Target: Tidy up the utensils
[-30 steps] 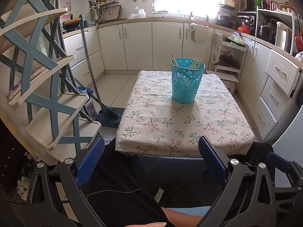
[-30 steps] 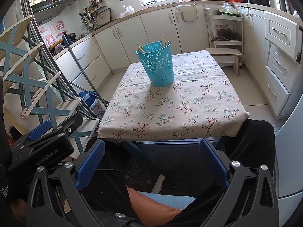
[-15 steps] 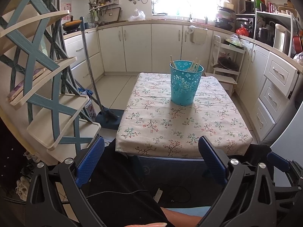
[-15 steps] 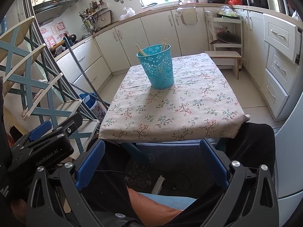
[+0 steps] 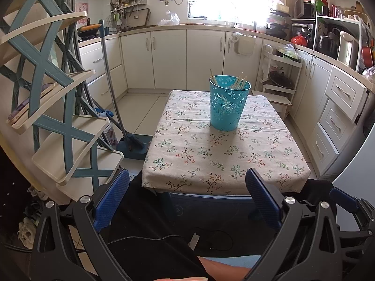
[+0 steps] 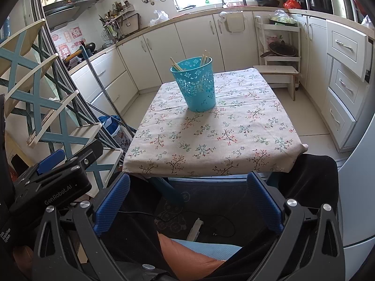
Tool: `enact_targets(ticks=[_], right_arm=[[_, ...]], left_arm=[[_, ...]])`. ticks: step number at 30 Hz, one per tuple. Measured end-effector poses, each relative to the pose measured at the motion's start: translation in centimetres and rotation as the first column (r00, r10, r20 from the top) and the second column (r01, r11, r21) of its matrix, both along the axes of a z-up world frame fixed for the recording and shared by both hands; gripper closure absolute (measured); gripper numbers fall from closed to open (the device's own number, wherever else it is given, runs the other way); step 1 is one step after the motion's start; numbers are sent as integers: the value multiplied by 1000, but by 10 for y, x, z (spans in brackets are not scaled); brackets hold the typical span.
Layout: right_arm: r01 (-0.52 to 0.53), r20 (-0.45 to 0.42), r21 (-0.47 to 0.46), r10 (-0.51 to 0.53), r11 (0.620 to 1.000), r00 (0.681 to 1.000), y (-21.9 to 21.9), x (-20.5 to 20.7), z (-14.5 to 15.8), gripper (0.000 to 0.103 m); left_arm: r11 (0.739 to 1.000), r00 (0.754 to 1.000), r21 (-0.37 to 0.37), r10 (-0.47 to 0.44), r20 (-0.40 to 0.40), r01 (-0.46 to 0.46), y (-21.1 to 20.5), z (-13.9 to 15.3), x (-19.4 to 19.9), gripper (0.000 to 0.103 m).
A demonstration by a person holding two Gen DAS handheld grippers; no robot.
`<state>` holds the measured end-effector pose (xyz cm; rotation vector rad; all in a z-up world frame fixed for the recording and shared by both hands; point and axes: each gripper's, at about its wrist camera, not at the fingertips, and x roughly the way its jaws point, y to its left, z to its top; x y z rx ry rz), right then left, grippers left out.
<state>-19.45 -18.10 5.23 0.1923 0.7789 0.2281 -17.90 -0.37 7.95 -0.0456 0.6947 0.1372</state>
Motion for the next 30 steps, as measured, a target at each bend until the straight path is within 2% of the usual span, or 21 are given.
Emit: enact_targets(ticks=[4, 10, 30], right_arm=[[2, 7, -2, -2, 1000, 1000, 0, -1, 1, 7], [34, 96, -1, -33, 999, 995, -5, -12, 15, 7], [30, 129, -14, -28, 999, 991, -2, -21, 22, 7]], left_arm=[[1000, 1000, 1, -1, 2, 1, 0, 0, 0, 8], [1000, 1000, 4, -1, 18, 1, -1, 4, -3, 8], [1000, 998, 6, 5, 55, -5, -5, 12, -14, 8]])
